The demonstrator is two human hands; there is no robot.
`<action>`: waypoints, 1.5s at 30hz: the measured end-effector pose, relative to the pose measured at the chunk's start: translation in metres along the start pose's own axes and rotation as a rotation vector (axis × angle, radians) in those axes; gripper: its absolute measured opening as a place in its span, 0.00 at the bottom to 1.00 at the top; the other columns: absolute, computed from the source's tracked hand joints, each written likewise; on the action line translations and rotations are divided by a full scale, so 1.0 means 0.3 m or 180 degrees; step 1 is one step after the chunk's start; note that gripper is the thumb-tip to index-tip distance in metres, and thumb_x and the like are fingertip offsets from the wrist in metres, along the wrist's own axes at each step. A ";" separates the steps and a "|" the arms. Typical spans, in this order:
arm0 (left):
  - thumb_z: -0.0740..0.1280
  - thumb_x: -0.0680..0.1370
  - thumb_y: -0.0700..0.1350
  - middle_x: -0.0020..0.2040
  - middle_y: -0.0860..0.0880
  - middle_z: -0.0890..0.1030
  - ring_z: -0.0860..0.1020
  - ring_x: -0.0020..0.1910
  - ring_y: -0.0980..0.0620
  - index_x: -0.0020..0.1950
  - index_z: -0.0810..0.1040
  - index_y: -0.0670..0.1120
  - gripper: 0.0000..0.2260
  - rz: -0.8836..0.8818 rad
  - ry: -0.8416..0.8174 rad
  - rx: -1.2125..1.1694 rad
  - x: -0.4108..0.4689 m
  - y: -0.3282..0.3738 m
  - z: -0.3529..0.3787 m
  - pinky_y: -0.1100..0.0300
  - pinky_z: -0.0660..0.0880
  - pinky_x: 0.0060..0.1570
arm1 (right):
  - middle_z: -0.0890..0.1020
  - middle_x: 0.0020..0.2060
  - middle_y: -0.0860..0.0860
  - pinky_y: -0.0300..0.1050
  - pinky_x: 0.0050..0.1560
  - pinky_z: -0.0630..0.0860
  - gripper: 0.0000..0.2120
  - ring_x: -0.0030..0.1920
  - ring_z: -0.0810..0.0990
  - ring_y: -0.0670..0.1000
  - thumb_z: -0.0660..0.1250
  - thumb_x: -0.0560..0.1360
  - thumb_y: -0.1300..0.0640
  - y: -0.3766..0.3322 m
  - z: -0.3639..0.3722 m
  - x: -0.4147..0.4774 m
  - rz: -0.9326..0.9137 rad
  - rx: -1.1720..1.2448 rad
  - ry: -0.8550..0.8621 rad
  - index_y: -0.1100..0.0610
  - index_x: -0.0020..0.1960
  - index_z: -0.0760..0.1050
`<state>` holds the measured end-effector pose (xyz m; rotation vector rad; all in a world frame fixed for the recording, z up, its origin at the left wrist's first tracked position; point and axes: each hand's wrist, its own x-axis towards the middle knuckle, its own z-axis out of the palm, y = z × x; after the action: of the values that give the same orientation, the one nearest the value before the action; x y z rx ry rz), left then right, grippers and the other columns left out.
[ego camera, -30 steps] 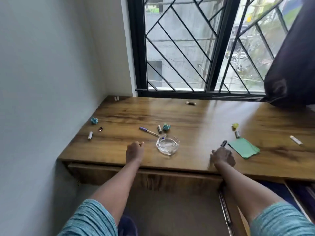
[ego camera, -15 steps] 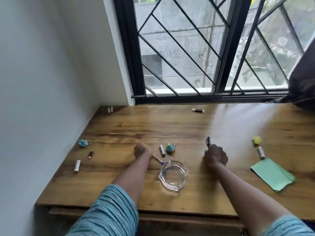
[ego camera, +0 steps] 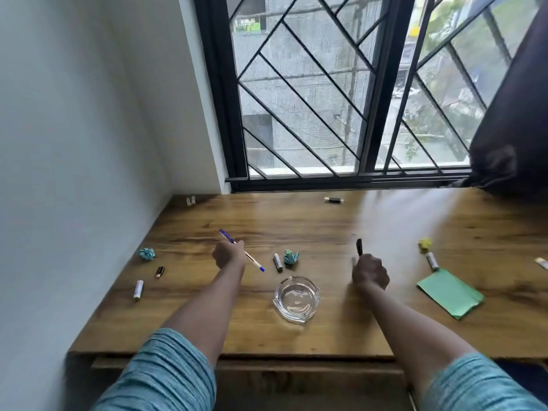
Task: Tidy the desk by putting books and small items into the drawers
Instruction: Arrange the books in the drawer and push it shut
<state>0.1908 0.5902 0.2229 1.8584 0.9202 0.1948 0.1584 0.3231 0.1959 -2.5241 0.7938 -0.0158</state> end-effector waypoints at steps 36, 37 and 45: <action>0.65 0.78 0.46 0.46 0.43 0.83 0.83 0.40 0.45 0.59 0.77 0.44 0.11 0.1211 -0.3055 0.0550 -1.667 -0.419 0.525 0.52 0.82 0.40 | 0.78 0.56 0.59 0.46 0.43 0.72 0.38 0.51 0.78 0.57 0.59 0.76 0.63 1.434 -0.529 -0.558 0.0512 0.0117 0.0075 0.51 0.78 0.41; 0.65 0.79 0.45 0.46 0.42 0.82 0.83 0.39 0.45 0.58 0.77 0.42 0.11 0.1247 -0.3147 0.0720 -1.719 -0.441 0.553 0.51 0.82 0.41 | 0.77 0.59 0.59 0.46 0.46 0.73 0.38 0.54 0.77 0.58 0.60 0.76 0.61 1.483 -0.530 -0.552 0.0539 0.0124 -0.0013 0.52 0.78 0.42; 0.61 0.79 0.49 0.60 0.40 0.79 0.77 0.60 0.40 0.62 0.77 0.45 0.15 0.2264 -0.3321 0.2748 -1.951 -0.668 0.689 0.52 0.73 0.56 | 0.70 0.68 0.61 0.50 0.63 0.71 0.34 0.66 0.73 0.60 0.61 0.77 0.52 1.684 -0.470 -0.504 0.0592 0.0169 -0.0728 0.60 0.76 0.47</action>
<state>-0.2129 0.0907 0.1088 2.5309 -0.4977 -0.8086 -0.2592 -0.0176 0.1089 -2.3398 0.9158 0.3044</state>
